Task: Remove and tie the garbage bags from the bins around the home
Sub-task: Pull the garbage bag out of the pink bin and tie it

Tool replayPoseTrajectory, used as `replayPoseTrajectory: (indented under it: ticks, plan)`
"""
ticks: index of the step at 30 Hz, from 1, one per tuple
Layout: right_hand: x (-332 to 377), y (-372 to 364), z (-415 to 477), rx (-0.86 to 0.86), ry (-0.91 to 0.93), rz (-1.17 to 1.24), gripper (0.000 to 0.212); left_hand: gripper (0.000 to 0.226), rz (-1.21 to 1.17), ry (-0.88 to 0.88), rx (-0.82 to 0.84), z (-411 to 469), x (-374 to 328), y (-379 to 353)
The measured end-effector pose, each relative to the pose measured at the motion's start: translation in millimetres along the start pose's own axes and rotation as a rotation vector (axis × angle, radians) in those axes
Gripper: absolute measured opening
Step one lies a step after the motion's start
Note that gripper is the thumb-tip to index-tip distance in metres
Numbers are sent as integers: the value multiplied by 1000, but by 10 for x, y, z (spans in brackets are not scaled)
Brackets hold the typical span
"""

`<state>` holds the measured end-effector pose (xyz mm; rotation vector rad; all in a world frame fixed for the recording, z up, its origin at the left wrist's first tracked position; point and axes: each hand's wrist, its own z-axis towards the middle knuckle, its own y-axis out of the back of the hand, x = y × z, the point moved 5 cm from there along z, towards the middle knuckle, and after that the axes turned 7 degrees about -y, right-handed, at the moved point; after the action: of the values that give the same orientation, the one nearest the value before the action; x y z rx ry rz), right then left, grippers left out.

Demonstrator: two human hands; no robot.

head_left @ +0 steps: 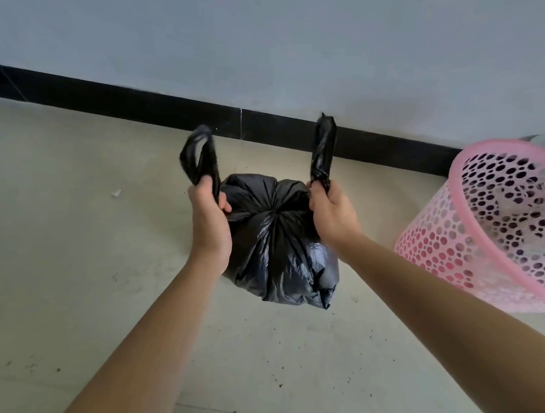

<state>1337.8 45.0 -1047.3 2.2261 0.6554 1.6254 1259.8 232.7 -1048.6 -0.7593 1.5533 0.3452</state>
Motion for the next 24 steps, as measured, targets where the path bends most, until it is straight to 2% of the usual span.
replayPoseTrajectory:
  ticks: [2, 4, 6, 8, 11, 12, 15, 17, 18, 20, 23, 24]
  plan:
    - [138, 20, -78, 44, 133, -82, 29, 23, 223, -230, 129, -36, -168, -121]
    - [246, 38, -158, 47, 280, -173, 23, 16, 331, -343, 151, -36, -227, -211]
    - [261, 61, -207, 33, 391, -255, 19, 25, 222, -264, 141, 10, -230, -223]
    - [229, 75, -219, 60, 457, -310, 15, 30, 48, -64, 158, 76, -143, -229]
    - [226, 63, -231, 155, 523, -368, 9, 20, 111, 129, 264, 89, -43, -229]
    - [242, 55, -236, 186, 541, -400, 7, 10, 113, 184, 338, 84, -21, -240]
    - [295, 45, -259, 320, 517, -517, 14, 34, 96, 286, 694, 25, -8, -263]
    - [318, 40, -256, 419, 449, -563, 16, 30, 112, 265, 871, -82, -56, -291]
    - [335, 43, -254, 441, 431, -584, 17, 27, 105, 265, 862, -94, -61, -288]
    - [354, 69, -227, 454, 381, -554, 19, 23, 53, 289, 715, -77, -68, -279]
    - [258, 145, -206, 525, 172, -336, 40, 26, -21, 319, 521, -55, -50, -248]
    - [209, 158, -206, 520, 160, -339, 41, 29, -37, 332, 491, -62, -41, -246]
